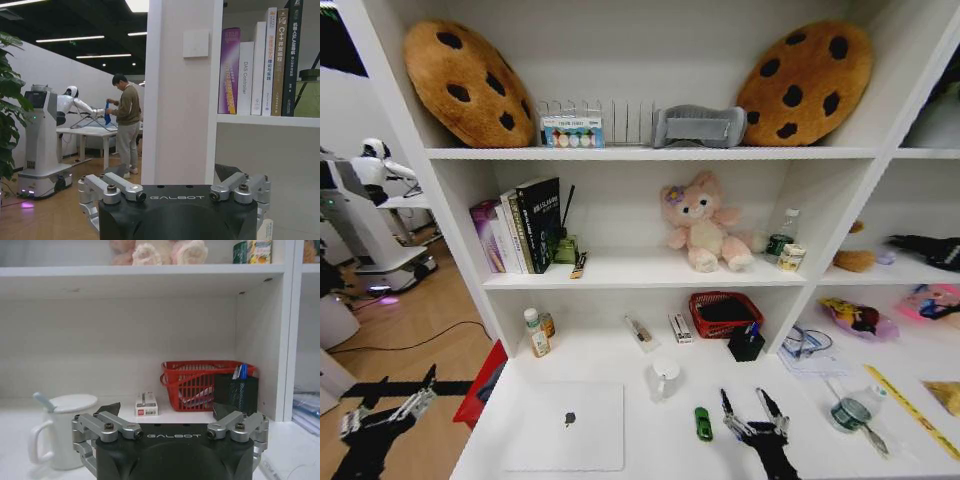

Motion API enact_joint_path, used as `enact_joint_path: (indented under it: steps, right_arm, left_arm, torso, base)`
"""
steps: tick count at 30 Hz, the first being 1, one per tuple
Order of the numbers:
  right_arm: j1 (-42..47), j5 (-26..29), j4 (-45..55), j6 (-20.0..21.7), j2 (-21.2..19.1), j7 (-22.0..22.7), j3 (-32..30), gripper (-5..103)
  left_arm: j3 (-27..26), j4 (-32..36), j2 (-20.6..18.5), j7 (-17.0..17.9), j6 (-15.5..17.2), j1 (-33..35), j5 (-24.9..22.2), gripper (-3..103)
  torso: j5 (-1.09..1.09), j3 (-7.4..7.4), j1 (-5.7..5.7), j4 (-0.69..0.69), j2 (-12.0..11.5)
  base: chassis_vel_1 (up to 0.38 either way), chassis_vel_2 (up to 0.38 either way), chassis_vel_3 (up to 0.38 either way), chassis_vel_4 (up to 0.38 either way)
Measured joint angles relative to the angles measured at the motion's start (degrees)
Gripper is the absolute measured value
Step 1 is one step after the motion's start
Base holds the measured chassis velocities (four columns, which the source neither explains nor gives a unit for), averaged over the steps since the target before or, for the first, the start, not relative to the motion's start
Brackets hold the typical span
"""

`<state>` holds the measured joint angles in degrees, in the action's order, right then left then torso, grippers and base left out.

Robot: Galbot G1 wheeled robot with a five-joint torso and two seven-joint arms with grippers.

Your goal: Organize the objects on the table.

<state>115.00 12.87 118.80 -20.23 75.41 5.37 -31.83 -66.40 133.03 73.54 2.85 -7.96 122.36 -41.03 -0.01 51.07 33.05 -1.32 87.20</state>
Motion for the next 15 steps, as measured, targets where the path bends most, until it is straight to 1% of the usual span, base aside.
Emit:
enact_joint_path:
  steps: [3, 4, 6, 9, 11, 15]
  right_arm:
    - [-1.0, -3.0, -3.1, -0.3, 0.9, -0.1, 3.4, 100]
    - [-1.0, -3.0, -3.1, -0.3, 0.9, -0.1, 3.4, 100]
    - [-2.3, -4.6, -5.4, -0.2, 1.1, 0.0, 5.4, 100]
    - [-3.3, -5.0, -6.5, 0.1, 1.2, 0.1, 6.3, 100]
    - [-5.6, -5.8, -9.1, 0.8, 1.2, 0.6, 7.9, 100]
    - [-6.7, -5.8, -10.5, 1.6, 1.3, 1.1, 8.6, 100]
  left_arm:
    - [0.1, 0.0, -0.1, 0.0, 0.0, 0.0, 0.1, 100]
    - [0.1, 0.0, -0.1, 0.0, 0.0, 0.0, 0.1, 100]
    - [0.1, 0.0, -0.1, 0.0, 0.0, 0.0, 0.2, 100]
    - [0.2, 0.0, -0.2, 0.0, 0.1, 0.0, 0.2, 100]
    - [0.2, 0.0, -0.2, 0.0, 0.1, 0.1, 0.3, 100]
    - [0.3, 0.0, -0.2, 0.0, 0.1, 0.1, 0.3, 100]
  torso:
    - [0.00, 0.00, 0.00, 0.00, 0.0]
    - [0.00, 0.00, 0.00, 0.00, 0.0]
    - [0.01, 0.00, 0.00, 0.00, 0.0]
    - [0.00, 0.00, 0.00, 0.00, 0.0]
    - [0.01, 0.01, 0.00, 0.00, 0.0]
    - [0.01, 0.00, 0.00, 0.00, 0.0]
  base:
    - [0.000, 0.000, 0.000, 0.000]
    - [0.000, 0.000, 0.000, 0.000]
    - [0.000, 0.000, 0.000, 0.000]
    - [0.000, 0.000, 0.000, 0.000]
    - [0.000, 0.000, 0.000, 0.000]
    - [0.000, 0.000, 0.000, 0.000]
